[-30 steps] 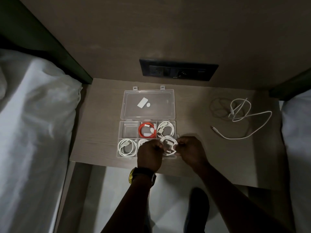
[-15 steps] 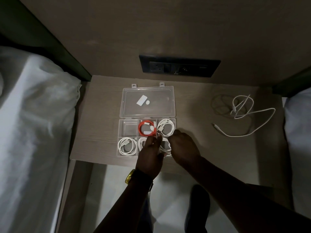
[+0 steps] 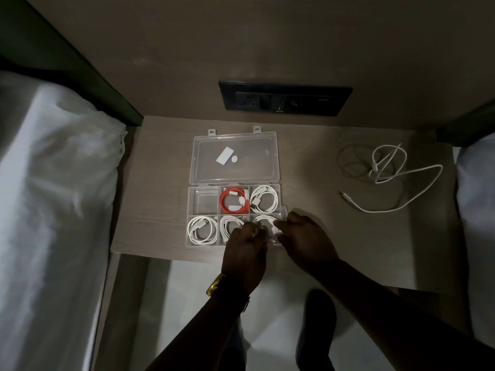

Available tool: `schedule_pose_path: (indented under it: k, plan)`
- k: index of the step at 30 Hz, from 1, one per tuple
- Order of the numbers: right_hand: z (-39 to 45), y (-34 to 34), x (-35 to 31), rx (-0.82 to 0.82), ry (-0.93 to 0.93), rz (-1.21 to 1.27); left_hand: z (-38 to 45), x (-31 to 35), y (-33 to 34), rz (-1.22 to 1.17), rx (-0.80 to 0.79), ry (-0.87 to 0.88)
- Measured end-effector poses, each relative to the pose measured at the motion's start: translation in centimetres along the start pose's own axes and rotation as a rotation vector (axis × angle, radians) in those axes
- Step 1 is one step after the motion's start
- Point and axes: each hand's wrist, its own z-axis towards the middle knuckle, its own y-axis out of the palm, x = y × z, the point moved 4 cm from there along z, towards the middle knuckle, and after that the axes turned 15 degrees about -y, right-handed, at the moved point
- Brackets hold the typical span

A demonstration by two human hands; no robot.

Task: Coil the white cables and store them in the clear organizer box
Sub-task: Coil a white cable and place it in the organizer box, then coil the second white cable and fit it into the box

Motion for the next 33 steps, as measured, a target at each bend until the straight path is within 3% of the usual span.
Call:
schedule_pose_path:
  k: [5,12,24,29,33]
  plan:
    - [0.6,-0.3,-0.4,0.022,0.153,-0.046,-0.1,0.2,-0.5,-0.009,0.012,0.012]
    - [1.2,0.2,-0.2,-0.017,0.113,-0.088,0.2,0.4,-1.3,-0.175,0.012,-0.053]
    - [-1.3,-1.1,0.1,0.246,0.068,-0.007,-0.3,-0.7,-1.9,-0.345,0.075,-0.085]
    - [-3.7,-5.7,8.1,0.534,0.38,0.028,-0.4,0.7,-2.7,-0.398,0.106,-0.041]
    - [-6.4,-6.2,12.9,0.241,0.608,-0.23,-0.2,3.1,-2.9,-0.447,0.132,0.02]
